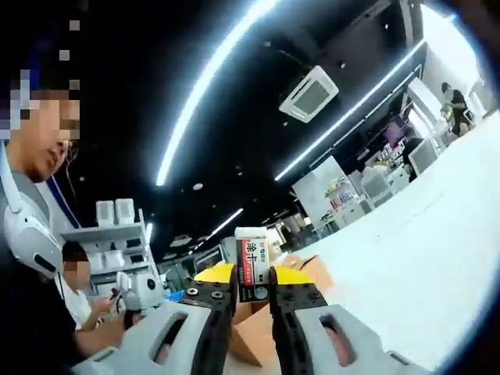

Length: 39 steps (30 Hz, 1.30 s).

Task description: Pick up one paper box from the group, open the paper box, and remove the item inside

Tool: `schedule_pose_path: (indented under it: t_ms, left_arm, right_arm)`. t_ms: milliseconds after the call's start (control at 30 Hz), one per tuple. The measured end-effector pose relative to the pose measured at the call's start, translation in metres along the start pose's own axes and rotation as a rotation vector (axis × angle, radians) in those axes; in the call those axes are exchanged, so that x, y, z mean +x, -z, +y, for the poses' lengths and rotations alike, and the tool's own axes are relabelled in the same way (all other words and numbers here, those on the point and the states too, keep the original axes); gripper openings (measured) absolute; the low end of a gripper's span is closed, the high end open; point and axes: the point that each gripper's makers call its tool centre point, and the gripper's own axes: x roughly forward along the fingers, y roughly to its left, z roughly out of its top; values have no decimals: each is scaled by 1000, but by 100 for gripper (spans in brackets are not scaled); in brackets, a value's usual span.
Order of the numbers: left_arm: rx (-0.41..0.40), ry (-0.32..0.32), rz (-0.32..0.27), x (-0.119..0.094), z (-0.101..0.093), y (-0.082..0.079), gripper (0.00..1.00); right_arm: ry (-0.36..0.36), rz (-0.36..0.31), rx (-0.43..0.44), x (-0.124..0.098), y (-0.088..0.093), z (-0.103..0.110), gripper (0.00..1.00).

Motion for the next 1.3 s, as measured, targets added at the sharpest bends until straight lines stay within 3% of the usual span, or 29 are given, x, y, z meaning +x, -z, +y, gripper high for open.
schedule_pose_path:
  t_ms: [67,133,167,200,300,500,567,667,833,967,1067,1300]
  left_arm:
    - [-42,49,-112,-5,-11,-25,36]
    - [-156,138,-267,-18,-26,-54,35]
    - [-218,142,-302,-23,-27,-61,35]
    - [-222,126,-309,-27,-25,-62,34]
    - [-138,47,-284,-34,-16,-56,30]
    - [-97,35,-240,-55,-1,-44,30]
    - [-76,17,-211,-64,6,-38,30]
    - [-24,34,-179,-70,-2,-29,30]
    - [-23,94,-146,-70,-18,-17,31]
    - [22,100,-130,-78,-15,-15,31]
    - [15,79,-147,-85,-6,-18,31]
    - [-34,53,-200,-96,4,-24,31]
  right_arm:
    - [-16,1,-14,-1,-5,4,18]
    - [-39,-4,-31,-1,-10,11,18]
    - [-45,-4,-38,-1,-11,13,18]
    - [-49,-2,-45,0,-13,15,18]
    - [-73,10,-67,2,-12,23,18]
    - [-132,156,-276,-6,-1,37,18]
    - [-170,270,-420,-15,10,44,18]
    - [-164,441,-597,-26,31,39,18]
    - [-219,692,-729,-39,77,38,18]
    - [-349,838,-739,-47,111,61,18]
    - [-399,935,-710,-52,135,69,18]
    - [-525,966,-697,-33,170,91,18]
